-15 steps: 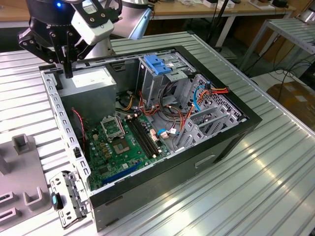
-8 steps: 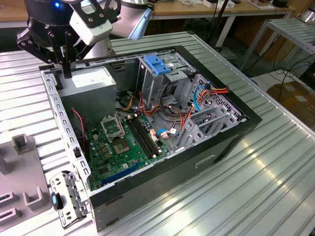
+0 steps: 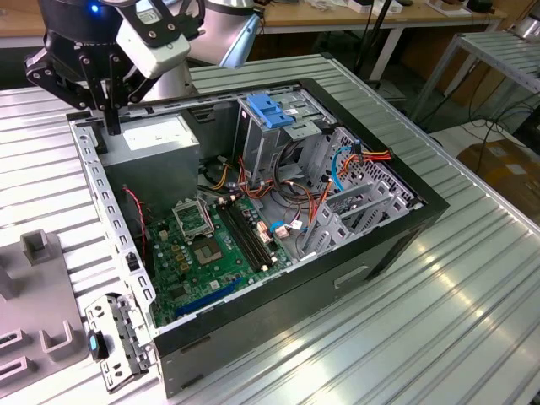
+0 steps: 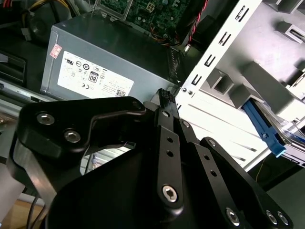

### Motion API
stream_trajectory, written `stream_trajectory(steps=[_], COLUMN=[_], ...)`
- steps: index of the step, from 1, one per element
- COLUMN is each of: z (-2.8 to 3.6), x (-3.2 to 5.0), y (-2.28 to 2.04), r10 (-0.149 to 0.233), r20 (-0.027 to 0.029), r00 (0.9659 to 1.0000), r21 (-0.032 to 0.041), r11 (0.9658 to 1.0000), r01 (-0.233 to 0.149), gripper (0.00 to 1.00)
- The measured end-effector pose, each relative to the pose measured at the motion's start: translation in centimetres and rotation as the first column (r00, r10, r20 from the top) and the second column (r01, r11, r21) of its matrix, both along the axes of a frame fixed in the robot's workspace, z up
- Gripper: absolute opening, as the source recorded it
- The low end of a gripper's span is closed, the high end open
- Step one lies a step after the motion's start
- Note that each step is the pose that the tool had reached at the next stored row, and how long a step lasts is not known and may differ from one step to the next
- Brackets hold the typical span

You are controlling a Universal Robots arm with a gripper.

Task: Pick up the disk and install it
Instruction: 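Reach for the disk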

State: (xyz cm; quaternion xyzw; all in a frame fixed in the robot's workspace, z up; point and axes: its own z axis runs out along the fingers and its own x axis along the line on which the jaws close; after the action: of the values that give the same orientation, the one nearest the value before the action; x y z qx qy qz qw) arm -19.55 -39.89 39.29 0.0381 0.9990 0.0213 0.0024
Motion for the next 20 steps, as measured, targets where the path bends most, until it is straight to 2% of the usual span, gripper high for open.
stream_trajectory(steps=[20], z=[-0.03], x=[-0.74], y=[0.0], r10=[0.0], r20=[-0.0059], r00=[1.0], r21=[0.0], r11=[1.0], r01=[0.0], gripper=[0.11])
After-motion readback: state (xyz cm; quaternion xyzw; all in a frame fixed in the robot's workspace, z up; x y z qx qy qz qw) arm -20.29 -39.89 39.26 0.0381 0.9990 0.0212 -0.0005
